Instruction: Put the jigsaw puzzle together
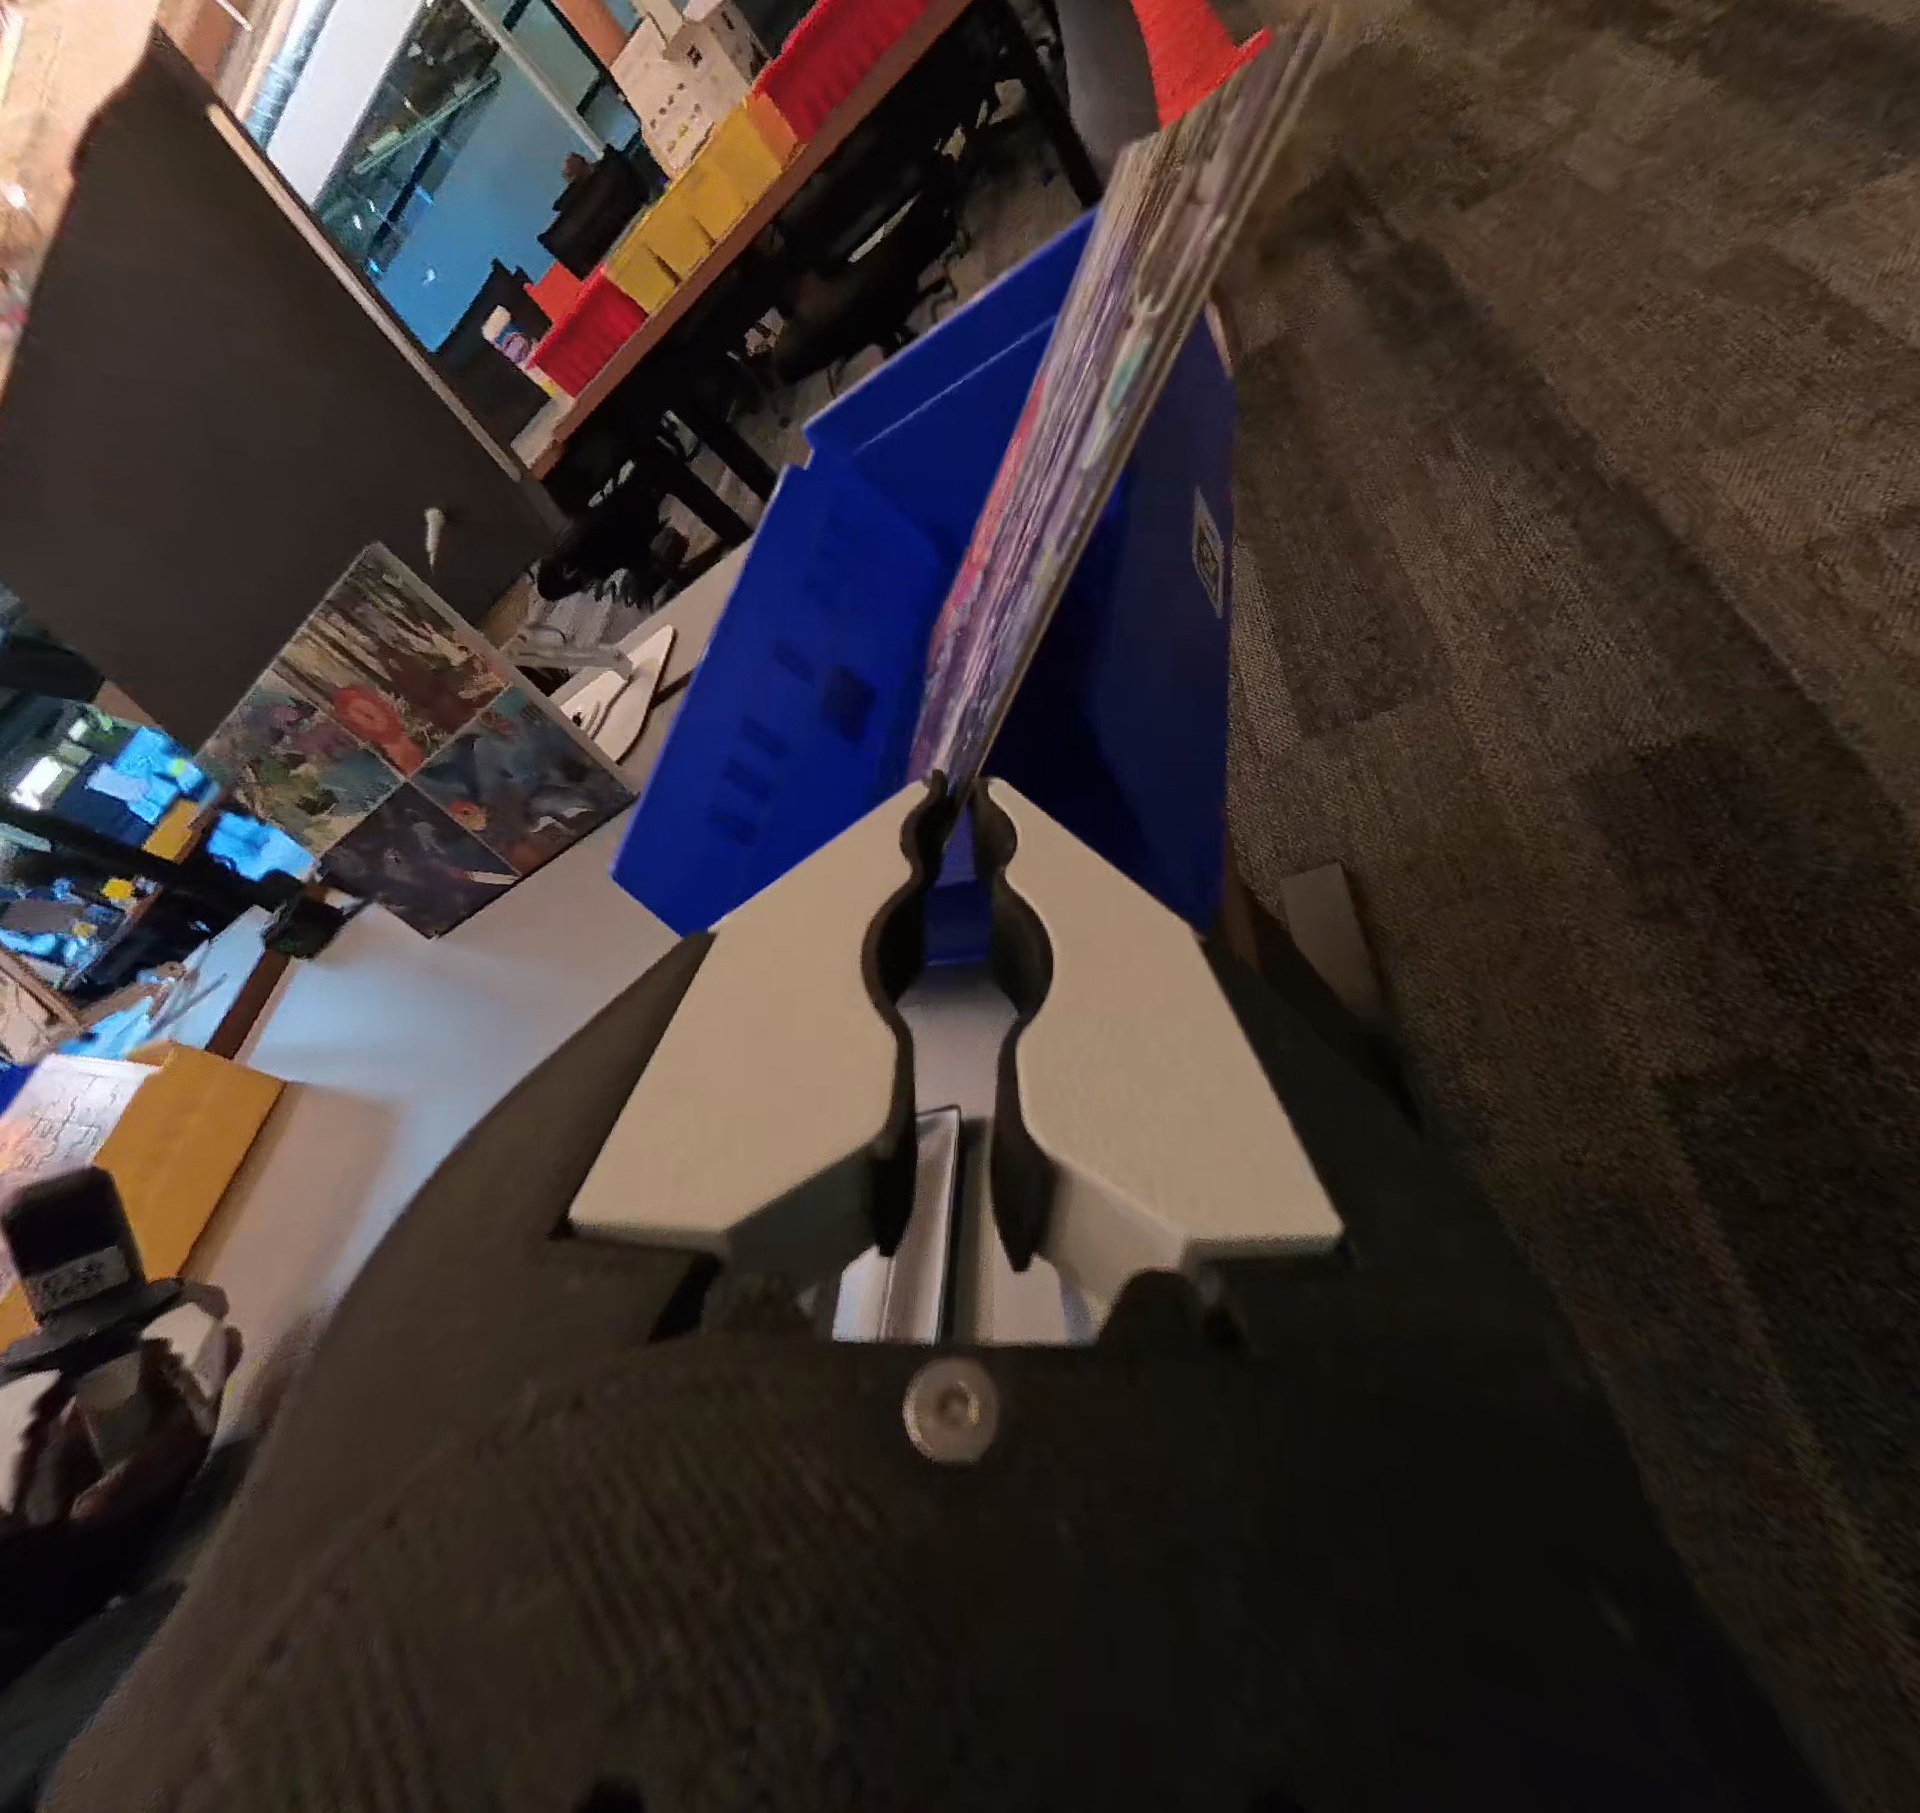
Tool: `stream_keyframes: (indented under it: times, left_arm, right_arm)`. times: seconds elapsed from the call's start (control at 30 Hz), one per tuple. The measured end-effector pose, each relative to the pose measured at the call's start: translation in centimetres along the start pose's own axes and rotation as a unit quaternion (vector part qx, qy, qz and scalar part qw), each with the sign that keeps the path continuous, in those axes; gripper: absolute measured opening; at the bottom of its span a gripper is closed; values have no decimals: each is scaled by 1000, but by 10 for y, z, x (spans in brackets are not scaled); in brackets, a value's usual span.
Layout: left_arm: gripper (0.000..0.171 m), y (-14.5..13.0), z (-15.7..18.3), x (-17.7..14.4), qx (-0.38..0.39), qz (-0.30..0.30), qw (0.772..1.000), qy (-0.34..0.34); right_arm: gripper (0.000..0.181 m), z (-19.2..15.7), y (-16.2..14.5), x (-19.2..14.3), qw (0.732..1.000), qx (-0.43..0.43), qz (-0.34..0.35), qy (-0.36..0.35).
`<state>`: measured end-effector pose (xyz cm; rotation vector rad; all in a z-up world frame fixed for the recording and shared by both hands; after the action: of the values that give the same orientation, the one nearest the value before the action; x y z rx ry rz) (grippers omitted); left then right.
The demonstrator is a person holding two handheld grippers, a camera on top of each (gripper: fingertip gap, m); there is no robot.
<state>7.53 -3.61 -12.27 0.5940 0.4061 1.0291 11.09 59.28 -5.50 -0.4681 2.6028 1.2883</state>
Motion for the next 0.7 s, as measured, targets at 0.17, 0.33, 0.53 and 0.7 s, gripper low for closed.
stream_keyframes:
  times: [0.17, 0.33, 0.53, 0.7]
  left_arm:
    - [57, 2, -3, -2, -5, 3, 1000, -2]
    - [57, 6, -7, 4, -4, 2, 1000, -5]
    - [58, 9, -10, 11, -1, -2, 1000, 5]
    - [57, 15, -15, 7, -13, 14, 1000, -11]
  right_arm:
    - [2, -17, 51, -8, 992, -32, -117, 32]
    - [2, -23, 113, -9, 972, -70, -226, -9]
    - [3, -41, 149, -8, 949, -87, -301, 35]
    - [4, -55, 152, -9, 943, -110, -302, 81]
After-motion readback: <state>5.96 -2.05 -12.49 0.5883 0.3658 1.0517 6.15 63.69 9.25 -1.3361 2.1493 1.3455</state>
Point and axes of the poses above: each gripper's, where its closed fingertips meet, x out along the fingers, y out of its top, z = x × y across the jaws, the point moved 9 cm from there along -x, back along the fingers, and after that the axes turned 3 degrees about -z, right-handed, at the moved point
